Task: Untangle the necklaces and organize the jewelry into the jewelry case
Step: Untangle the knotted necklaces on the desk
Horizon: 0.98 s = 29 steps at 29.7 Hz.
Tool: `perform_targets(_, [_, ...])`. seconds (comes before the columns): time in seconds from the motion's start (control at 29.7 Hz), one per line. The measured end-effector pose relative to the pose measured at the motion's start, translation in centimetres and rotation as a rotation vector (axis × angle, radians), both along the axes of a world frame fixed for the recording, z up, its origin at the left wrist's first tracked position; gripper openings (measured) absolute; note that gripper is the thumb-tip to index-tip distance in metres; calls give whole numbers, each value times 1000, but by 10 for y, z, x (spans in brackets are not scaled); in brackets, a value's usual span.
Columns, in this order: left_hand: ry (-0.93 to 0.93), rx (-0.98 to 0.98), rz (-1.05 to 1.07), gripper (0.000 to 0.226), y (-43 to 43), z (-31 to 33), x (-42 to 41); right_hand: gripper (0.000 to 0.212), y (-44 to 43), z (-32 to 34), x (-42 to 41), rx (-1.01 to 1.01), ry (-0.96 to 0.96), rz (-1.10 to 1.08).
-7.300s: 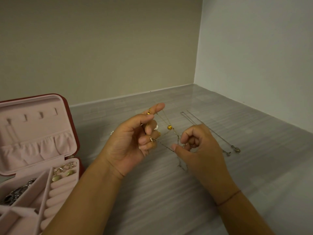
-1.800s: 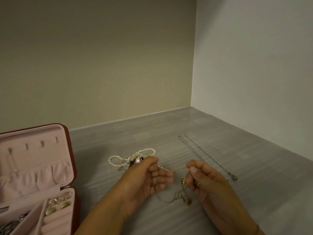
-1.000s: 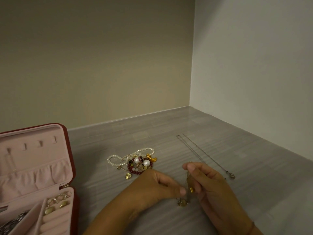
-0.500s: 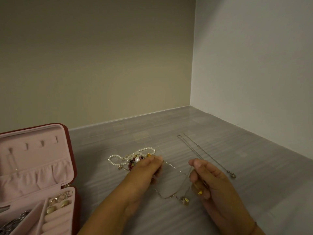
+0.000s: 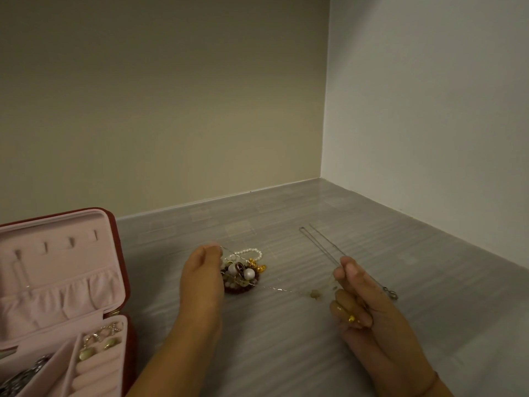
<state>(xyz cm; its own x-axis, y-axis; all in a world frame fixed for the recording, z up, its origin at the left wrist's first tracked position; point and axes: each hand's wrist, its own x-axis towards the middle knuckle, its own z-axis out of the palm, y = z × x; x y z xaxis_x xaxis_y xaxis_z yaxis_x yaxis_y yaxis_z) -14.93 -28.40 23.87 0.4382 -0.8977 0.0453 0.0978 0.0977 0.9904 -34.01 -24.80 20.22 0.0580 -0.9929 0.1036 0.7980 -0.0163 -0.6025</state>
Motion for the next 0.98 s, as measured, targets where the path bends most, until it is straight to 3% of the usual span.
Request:
perform_targets(0.2, [-117, 55, 9, 28, -10, -13, 12, 46, 3, 1, -1, 67, 87, -80])
perform_targets(0.3, [-234, 76, 36, 23, -13, -18, 15, 64, 4, 2, 2, 23, 177, -97])
perform_targets(0.37, [-293, 52, 106, 29, -13, -17, 17, 60, 4, 4, 2, 26, 237, -104])
perform_targets(0.44, [-223, -7, 174, 33, -9, -8, 18, 46, 4, 5, 3, 40, 288, -91])
perform_targets(0.54, [148, -61, 100, 34, -6, 2, 20, 40, 2, 4, 3, 84, 359, -64])
perform_targets(0.61, [280, -75, 30, 32, -7, 6, 24, 41, 2, 6, 2, 121, 421, -17])
perform_targets(0.77, [211, -145, -27, 35, -4, 13, 26, 26, 5, 15, -6, 189, 746, 115])
perform_targets(0.98, [161, -180, 2, 23, 1, 20, 21, 33, 10, 24, -26, 131, 992, 116])
